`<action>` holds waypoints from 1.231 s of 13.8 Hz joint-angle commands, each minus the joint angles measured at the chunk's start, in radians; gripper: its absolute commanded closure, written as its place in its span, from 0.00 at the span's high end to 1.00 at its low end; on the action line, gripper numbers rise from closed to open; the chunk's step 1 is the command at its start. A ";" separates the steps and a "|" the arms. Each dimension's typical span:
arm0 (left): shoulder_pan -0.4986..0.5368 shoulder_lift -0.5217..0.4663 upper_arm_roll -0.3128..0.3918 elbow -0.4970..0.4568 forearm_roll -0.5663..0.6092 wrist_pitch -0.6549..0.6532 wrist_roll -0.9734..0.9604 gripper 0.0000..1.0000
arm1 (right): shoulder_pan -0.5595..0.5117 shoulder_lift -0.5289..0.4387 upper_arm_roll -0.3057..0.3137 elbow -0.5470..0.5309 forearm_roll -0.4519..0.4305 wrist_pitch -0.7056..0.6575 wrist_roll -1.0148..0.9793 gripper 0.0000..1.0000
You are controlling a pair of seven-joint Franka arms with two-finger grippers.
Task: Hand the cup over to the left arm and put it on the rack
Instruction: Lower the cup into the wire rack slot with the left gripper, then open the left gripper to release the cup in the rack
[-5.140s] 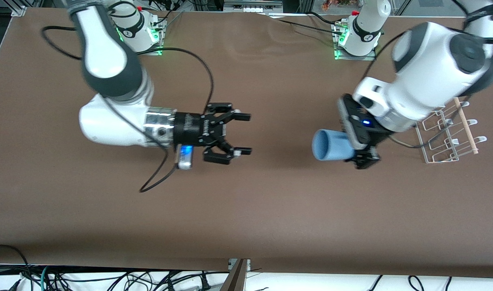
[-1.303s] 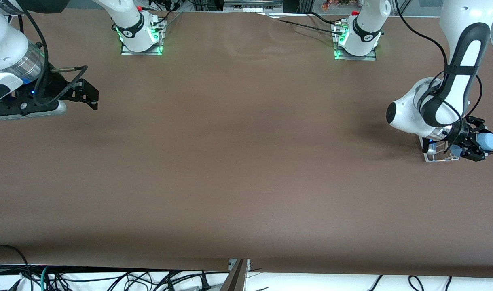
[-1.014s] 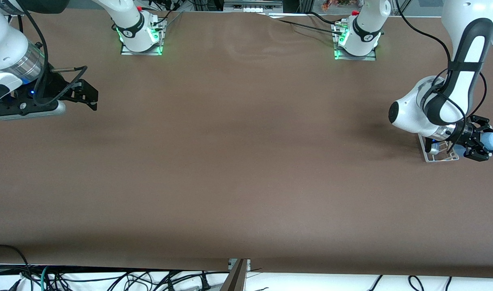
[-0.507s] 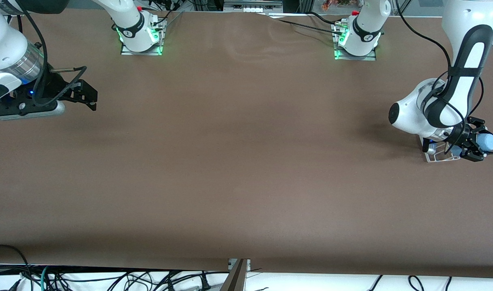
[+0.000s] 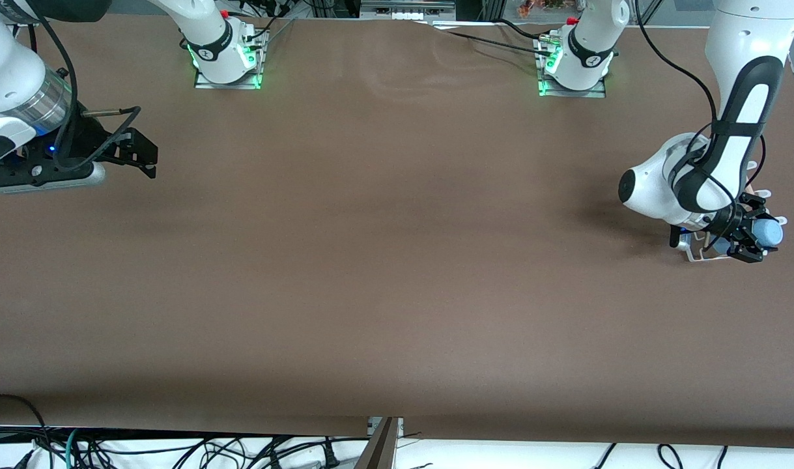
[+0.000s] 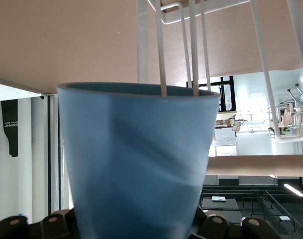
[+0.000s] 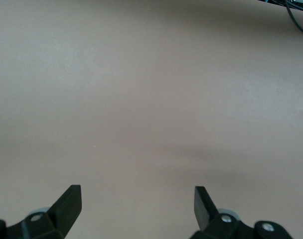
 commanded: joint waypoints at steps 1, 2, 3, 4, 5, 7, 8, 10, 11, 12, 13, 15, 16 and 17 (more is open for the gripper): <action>-0.011 0.007 -0.002 0.042 -0.016 -0.001 0.006 1.00 | 0.002 -0.005 0.002 0.006 -0.016 -0.001 0.002 1.00; -0.011 0.007 -0.003 0.057 -0.028 -0.001 0.006 1.00 | 0.002 -0.005 0.001 0.006 -0.016 -0.001 0.001 1.00; -0.013 0.004 -0.005 0.065 -0.064 -0.001 0.006 1.00 | 0.002 -0.005 0.001 0.006 -0.015 -0.004 0.002 1.00; -0.019 0.003 -0.008 0.080 -0.096 -0.001 0.008 1.00 | 0.002 -0.005 0.002 0.006 -0.015 -0.007 0.005 1.00; -0.026 0.000 -0.009 0.088 -0.138 -0.004 0.009 1.00 | 0.002 -0.005 0.002 0.006 -0.015 -0.009 0.005 1.00; -0.037 -0.013 -0.026 0.132 -0.271 -0.006 0.011 1.00 | 0.002 -0.005 0.001 0.006 -0.013 -0.007 0.005 1.00; -0.037 -0.025 -0.035 0.167 -0.364 -0.006 0.011 1.00 | 0.002 -0.005 0.002 0.006 -0.013 -0.004 0.008 1.00; -0.048 -0.042 -0.036 0.224 -0.535 -0.008 0.008 1.00 | 0.002 -0.005 0.002 0.006 -0.008 -0.001 0.002 1.00; -0.052 -0.046 -0.036 0.265 -0.625 -0.006 0.009 1.00 | 0.005 -0.005 0.004 0.006 -0.012 -0.001 0.004 1.00; -0.054 -0.056 -0.036 0.294 -0.722 -0.006 0.004 1.00 | 0.006 -0.005 0.004 0.006 -0.012 -0.001 0.005 1.00; -0.054 -0.074 -0.036 0.316 -0.830 -0.006 -0.006 1.00 | 0.006 -0.005 0.004 0.006 -0.012 -0.003 0.005 1.00; -0.056 -0.085 -0.036 0.400 -1.090 -0.004 -0.051 1.00 | 0.006 -0.005 0.002 0.006 -0.010 -0.007 0.004 1.00; -0.060 -0.098 -0.034 0.431 -1.183 -0.004 -0.061 1.00 | 0.006 -0.005 0.002 0.006 -0.007 -0.009 0.005 1.00; -0.072 -0.112 -0.034 0.454 -1.245 -0.004 -0.068 1.00 | 0.006 -0.005 0.002 0.006 -0.007 -0.009 0.008 1.00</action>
